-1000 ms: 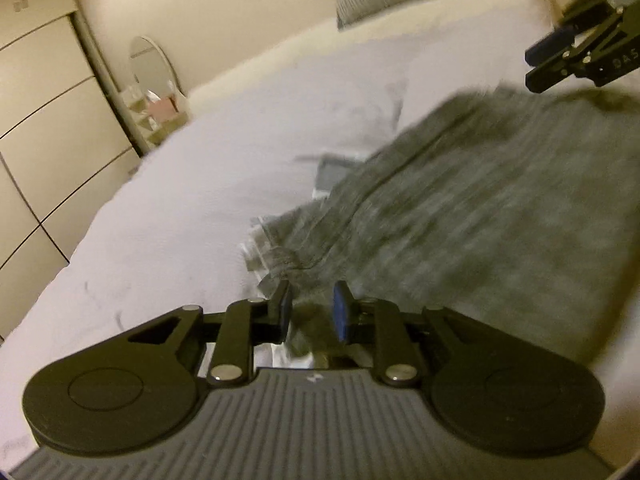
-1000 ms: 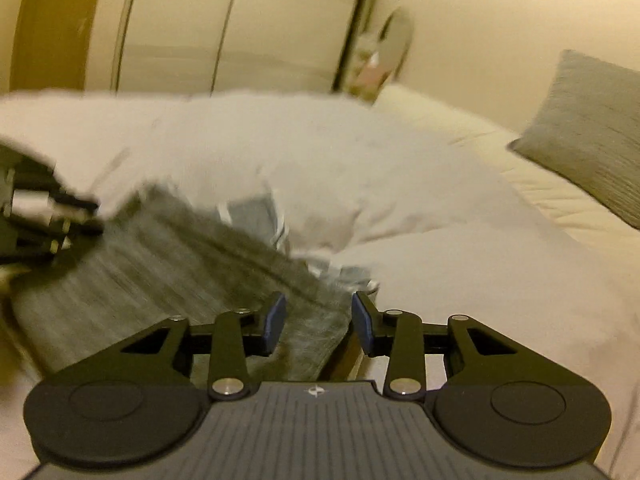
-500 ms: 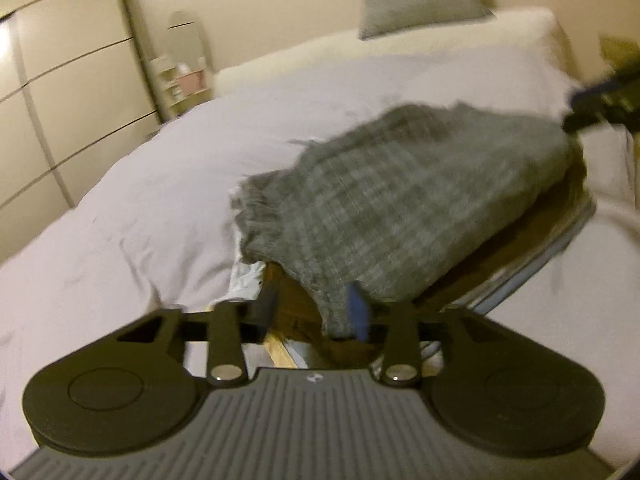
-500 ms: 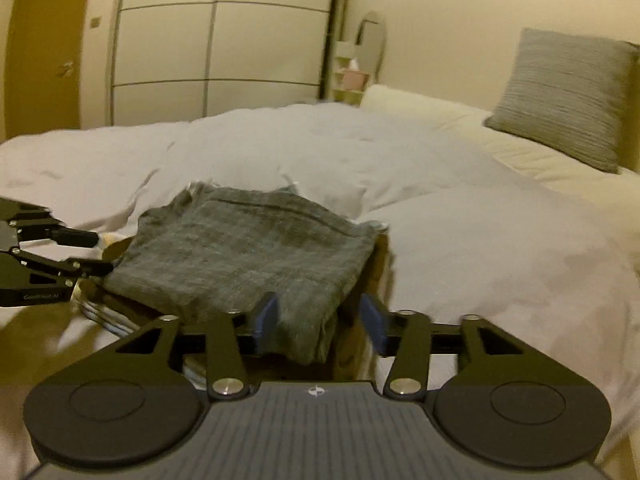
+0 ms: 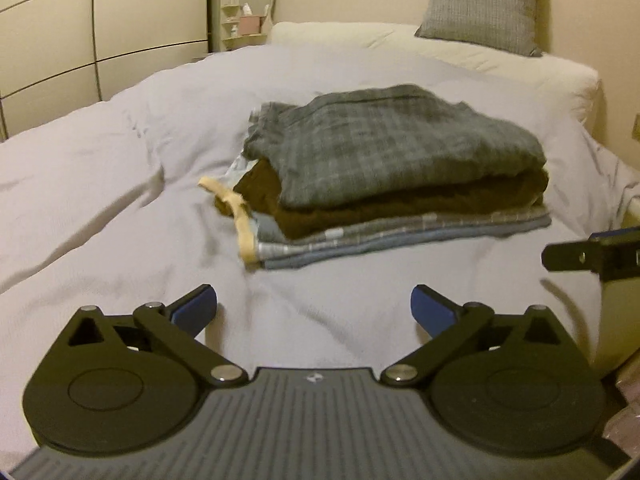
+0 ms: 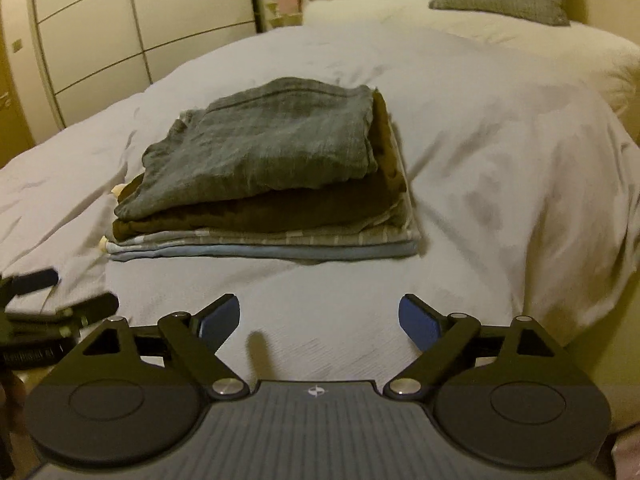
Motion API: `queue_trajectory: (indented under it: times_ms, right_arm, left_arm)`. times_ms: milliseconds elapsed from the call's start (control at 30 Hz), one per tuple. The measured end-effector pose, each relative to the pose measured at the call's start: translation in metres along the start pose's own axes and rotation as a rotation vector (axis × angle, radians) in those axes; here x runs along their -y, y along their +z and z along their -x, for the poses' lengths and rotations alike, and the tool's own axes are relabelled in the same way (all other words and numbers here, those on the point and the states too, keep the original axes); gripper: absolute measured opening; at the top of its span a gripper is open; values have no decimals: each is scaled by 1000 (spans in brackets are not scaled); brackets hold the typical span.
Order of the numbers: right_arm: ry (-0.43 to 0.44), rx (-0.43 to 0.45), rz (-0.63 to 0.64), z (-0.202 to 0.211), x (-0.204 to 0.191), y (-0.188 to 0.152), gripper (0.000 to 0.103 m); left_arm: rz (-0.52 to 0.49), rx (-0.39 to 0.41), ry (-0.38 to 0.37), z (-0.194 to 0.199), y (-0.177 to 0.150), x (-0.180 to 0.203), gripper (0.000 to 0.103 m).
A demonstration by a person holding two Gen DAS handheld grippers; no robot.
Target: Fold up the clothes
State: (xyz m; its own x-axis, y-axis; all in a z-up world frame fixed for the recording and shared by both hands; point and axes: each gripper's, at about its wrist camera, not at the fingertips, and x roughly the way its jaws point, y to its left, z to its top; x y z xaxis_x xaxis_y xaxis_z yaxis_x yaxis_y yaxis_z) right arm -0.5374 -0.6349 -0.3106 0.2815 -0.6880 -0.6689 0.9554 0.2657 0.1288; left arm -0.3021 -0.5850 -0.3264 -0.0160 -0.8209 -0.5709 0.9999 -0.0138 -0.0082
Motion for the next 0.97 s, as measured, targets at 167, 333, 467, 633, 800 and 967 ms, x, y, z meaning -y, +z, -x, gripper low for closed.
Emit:
queue_trajectory:
  times_ms: [167,333,467,633,800,967]
  right_arm:
    - [-16,-21,-19,5,-8,-4,89]
    - [-26,-21,-9,14,-17,-7,89]
    - [-32,-20,-2,23,-22,-9,89]
    - [-25,-10,2,34,-25,-9,89]
    - [-20,0,5,42,-27,-8,89]
    - [-21,17,5,49,-27,-6,89]
  left_arm:
    - [3,-22,14,7,-1,6,102]
    - [7,-44,28,14,-1,13,102]
    - [9,-62,39,20,-2,18,102]
    - [2,-50,58,30,-1,21,102]
    - [-6,-32,71,37,1,22,102]
    - [-4,-8,76,43,5,23,102]
